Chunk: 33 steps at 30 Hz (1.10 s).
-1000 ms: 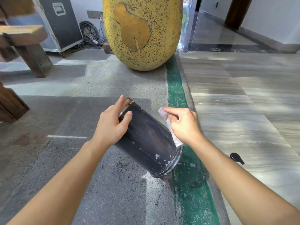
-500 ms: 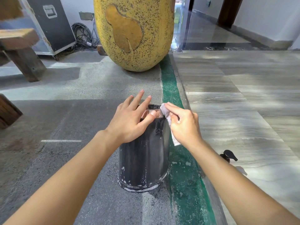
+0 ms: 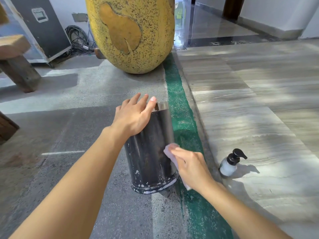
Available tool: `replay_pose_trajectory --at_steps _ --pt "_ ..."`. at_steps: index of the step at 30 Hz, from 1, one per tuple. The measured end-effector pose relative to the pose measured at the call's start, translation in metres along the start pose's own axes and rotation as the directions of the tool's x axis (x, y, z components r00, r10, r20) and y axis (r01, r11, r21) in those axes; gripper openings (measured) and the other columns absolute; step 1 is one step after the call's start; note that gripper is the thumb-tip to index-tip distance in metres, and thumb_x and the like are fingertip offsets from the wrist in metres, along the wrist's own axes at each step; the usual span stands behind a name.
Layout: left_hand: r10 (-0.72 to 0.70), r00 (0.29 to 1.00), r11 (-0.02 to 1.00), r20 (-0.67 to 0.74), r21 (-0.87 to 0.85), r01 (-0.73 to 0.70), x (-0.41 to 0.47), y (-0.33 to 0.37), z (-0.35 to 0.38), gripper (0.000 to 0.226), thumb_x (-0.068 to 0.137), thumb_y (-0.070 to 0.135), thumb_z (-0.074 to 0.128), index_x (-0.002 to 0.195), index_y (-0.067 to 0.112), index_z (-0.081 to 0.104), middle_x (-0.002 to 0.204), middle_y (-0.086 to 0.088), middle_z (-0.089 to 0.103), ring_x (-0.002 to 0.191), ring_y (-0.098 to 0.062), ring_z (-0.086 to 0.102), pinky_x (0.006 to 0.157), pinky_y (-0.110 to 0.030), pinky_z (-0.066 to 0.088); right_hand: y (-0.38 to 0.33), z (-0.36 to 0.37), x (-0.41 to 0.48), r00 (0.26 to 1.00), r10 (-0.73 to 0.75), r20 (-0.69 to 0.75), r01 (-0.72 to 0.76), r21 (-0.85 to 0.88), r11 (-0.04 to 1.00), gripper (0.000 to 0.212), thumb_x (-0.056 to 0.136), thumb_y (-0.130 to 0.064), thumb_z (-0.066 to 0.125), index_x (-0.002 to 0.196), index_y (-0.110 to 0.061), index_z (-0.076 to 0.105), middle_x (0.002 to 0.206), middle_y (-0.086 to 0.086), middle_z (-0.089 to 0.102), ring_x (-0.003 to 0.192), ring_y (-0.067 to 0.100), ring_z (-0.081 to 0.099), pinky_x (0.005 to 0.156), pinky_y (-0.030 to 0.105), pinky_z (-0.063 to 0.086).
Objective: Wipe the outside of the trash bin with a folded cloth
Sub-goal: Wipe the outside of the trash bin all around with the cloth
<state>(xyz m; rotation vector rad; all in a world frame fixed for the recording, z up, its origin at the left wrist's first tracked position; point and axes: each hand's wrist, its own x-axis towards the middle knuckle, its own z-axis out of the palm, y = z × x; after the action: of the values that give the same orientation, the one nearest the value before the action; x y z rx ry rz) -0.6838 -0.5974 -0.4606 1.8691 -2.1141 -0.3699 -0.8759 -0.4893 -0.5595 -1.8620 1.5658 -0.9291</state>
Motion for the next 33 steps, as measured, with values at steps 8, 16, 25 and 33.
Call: replay_pose_trajectory --at_steps 8,16,25,33 --pt "0.017 1.0 0.998 0.021 0.067 -0.019 -0.011 0.017 0.004 0.077 0.093 0.075 0.007 0.158 0.036 0.02 0.168 0.002 0.012 0.152 -0.029 0.014 0.118 -0.05 0.011 0.011 -0.007 -0.079 0.928 0.199 0.316 -0.232 0.073 0.97 0.047 0.099 -0.015 0.055 0.058 -0.027 0.076 0.055 -0.018 0.064 0.082 0.008 0.068 0.111 0.035 0.039" --pt "0.296 0.944 0.942 -0.144 -0.116 -0.314 -0.018 -0.001 0.017 0.074 0.096 0.064 0.016 0.157 0.024 0.031 0.167 0.005 0.013 0.154 -0.011 0.006 0.124 -0.038 0.006 -0.017 -0.06 0.024 0.969 0.007 -0.248 -0.004 0.012 1.0 0.04 0.091 0.002 0.053 0.118 -0.021 0.071 0.123 -0.016 0.064 0.113 -0.019 0.046 0.1 -0.002 0.027" --pt "0.256 0.958 0.962 -0.129 -0.063 -0.265 -0.001 0.04 0.031 0.083 0.086 0.073 0.004 0.152 0.036 0.038 0.165 0.019 0.017 0.15 -0.012 0.01 0.116 -0.046 0.007 -0.03 -0.058 0.073 0.945 -0.085 -0.317 0.081 -0.027 0.996 0.045 0.086 0.007 0.048 0.119 -0.013 0.071 0.128 0.0 0.065 0.122 0.003 0.054 0.101 -0.002 0.026" --pt "0.149 0.984 0.985 -0.102 -0.078 -0.157 0.029 0.051 0.029 0.057 0.102 0.06 0.016 0.149 0.039 0.04 0.165 0.012 0.021 0.148 -0.021 0.019 0.113 -0.05 0.011 0.018 -0.038 0.008 0.992 -0.015 -0.128 0.001 -0.11 0.994 0.035 0.089 0.003 0.051 0.115 -0.009 0.071 0.125 0.003 0.067 0.117 0.016 0.061 0.104 0.024 0.045"
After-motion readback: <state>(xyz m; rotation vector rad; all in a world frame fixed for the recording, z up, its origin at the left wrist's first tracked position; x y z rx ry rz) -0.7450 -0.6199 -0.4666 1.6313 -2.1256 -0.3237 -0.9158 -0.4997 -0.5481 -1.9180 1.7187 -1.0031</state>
